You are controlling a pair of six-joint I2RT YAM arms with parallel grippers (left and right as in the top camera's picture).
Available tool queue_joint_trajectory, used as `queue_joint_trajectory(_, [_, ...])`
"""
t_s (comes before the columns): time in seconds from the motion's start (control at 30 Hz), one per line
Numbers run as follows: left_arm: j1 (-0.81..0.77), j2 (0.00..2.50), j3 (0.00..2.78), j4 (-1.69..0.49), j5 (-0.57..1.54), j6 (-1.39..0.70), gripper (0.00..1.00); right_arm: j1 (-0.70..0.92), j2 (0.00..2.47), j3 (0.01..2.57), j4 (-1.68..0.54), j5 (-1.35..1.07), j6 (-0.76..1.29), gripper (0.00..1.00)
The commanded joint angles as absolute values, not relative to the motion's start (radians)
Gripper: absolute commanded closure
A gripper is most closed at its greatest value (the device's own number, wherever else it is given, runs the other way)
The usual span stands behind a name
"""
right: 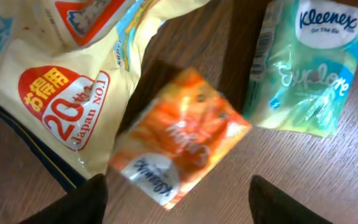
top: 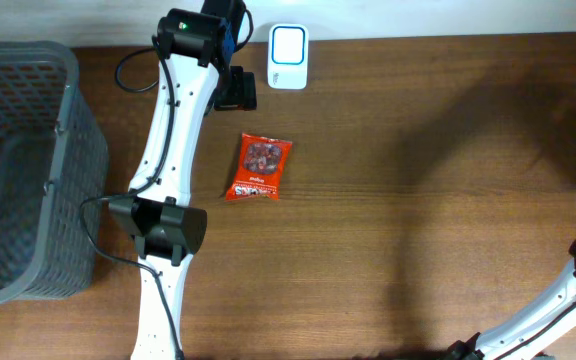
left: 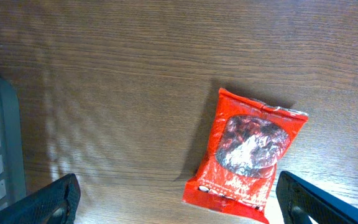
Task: Scan the item barcode
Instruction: 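Carry the orange box to the far right and release it, then reach the right gripper to the red snack bag and grasp it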
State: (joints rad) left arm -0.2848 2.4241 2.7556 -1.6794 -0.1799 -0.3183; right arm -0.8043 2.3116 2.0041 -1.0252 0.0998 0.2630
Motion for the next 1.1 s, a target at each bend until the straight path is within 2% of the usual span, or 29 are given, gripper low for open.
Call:
queue_joint_trajectory(0.0, [-0.281,2.424,2.763,-1.678,-0.177,-0.329,0.01,-0.804,2.323,2.001,-1.033,0.082,0.259,0.02])
queue_joint_trajectory(0.17, [-0.281,2.424,2.763,-1.678,-0.176,-0.329,0.01,-0.773,2.181,2.038,-1.08,0.068,0.258,0.01])
queue_joint_trajectory(0.23, [-0.281,2.424,2.763,-1.678,-0.176,-0.329,0.01,-0.708,2.074,2.05,-1.077,-0.087,0.208,0.01])
queue_joint_trajectory(0.3, [-0.281,2.424,2.763,-1.678,-0.177,-0.329,0.01,-0.586,2.005,2.05,-1.075,-0.366,0.182,0.01])
queue_joint_trajectory(0.37, [-0.281,2.424,2.763,-1.678,-0.177,-0.329,0.01,-0.448,2.013,2.042,-1.075,-0.535,0.134,0.01])
queue_joint_trajectory(0.53, [-0.282,2.424,2.763,-1.678,-0.177,-0.329,0.01,0.009,2.17,2.032,-1.047,-0.539,0.139,0.01])
queue_joint_trajectory(0.67, [-0.281,2.424,2.763,-1.678,-0.177,-0.329,0.01,0.217,2.345,2.032,-0.999,-0.54,0.363,0.01])
queue_joint_trajectory(0.73, [-0.281,2.424,2.763,-1.678,-0.176,-0.329,0.01,0.311,2.411,2.032,-0.947,-0.543,0.381,0.01])
queue_joint_trajectory(0.8, [-0.281,2.424,2.763,-1.679,-0.177,-0.329,0.01,0.348,2.416,2.032,-0.939,-0.546,0.432,0.02])
queue_joint_trajectory(0.9, [-0.281,2.424,2.763,-1.678,-0.177,-0.329,0.01,0.363,2.416,2.028,-0.933,-0.57,0.546,0.17])
queue_joint_trajectory(1.07, [-0.281,2.424,2.763,-1.678,-0.177,-0.329,0.01,0.42,2.416,1.951,-0.903,-0.649,0.654,0.21])
